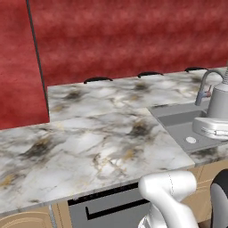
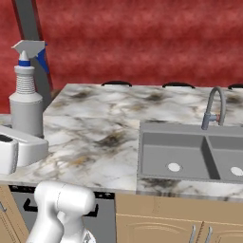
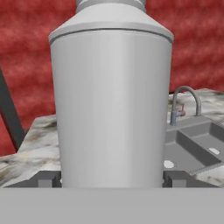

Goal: Locate and retrieve the spray and spray from the cabinet. Place them next to the sink.

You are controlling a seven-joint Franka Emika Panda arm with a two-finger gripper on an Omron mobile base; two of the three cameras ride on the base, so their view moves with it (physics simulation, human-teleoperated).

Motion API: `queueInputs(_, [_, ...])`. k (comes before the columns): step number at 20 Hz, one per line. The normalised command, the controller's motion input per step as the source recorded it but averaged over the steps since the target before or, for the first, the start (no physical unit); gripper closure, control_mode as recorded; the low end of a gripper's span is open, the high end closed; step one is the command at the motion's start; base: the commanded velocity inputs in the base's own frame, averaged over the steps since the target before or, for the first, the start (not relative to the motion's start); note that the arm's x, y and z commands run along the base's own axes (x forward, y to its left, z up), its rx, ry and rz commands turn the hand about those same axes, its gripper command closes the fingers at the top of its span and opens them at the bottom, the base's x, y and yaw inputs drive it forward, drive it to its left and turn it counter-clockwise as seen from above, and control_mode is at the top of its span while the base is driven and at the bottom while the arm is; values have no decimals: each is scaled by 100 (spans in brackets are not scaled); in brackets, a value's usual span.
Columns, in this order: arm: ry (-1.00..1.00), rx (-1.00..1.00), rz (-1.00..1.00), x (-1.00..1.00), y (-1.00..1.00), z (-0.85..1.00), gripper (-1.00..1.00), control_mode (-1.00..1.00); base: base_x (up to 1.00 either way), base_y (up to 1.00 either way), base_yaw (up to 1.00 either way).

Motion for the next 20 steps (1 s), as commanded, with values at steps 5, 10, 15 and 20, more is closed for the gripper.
queueInputs(5, [1,0,2,8,-1,1,100,-100,0,0,0])
queueInputs(10, [8,0,22,64,-13,0,100,-100,0,0,0])
queueInputs(15, [7,0,31,76,-6,0,100,-100,0,0,0])
queueInputs(20, [1,0,28,87,-24,-23,100,-100,0,0,0])
